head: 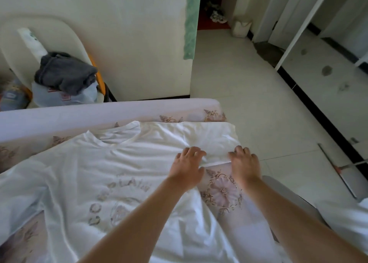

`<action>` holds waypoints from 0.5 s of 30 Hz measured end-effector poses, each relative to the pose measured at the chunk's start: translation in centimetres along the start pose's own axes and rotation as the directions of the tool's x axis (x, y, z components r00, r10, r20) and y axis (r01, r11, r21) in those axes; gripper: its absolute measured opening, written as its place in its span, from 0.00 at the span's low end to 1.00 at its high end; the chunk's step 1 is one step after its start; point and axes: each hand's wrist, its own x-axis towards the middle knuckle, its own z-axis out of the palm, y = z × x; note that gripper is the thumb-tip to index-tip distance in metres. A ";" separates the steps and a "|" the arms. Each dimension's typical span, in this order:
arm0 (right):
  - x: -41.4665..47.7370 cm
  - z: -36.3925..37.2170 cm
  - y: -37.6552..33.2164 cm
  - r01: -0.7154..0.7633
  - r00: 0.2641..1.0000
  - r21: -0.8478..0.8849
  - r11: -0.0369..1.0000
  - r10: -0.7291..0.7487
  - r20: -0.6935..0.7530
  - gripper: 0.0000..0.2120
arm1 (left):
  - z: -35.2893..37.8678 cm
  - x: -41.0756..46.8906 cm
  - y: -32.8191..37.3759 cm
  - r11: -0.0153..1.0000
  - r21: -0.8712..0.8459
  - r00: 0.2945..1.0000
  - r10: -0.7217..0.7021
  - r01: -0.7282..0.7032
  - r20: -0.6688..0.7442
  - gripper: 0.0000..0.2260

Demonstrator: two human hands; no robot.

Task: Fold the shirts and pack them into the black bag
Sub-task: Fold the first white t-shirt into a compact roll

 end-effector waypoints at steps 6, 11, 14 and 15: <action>1.5 -3.9 0.4 -0.088 0.996 0.130 0.988 0.085 0.028 0.08 | 2.0 3.4 4.3 0.983 -0.101 0.977 -0.137 0.155 0.162 0.29; 3.6 -8.0 -1.9 0.119 0.976 0.505 0.855 -0.007 -0.218 0.13 | -1.3 4.1 3.6 0.656 -0.643 0.900 -0.415 0.396 0.131 0.23; 4.2 -10.3 -5.6 0.390 0.914 0.645 0.657 -0.191 -0.357 0.16 | -5.1 2.2 -0.7 0.612 -0.715 0.824 -0.560 0.338 -0.090 0.18; 4.2 -10.7 -7.3 0.488 0.870 0.612 0.623 -0.287 -0.402 0.16 | -6.3 1.5 -2.5 0.590 -0.738 0.780 -0.610 0.328 -0.142 0.16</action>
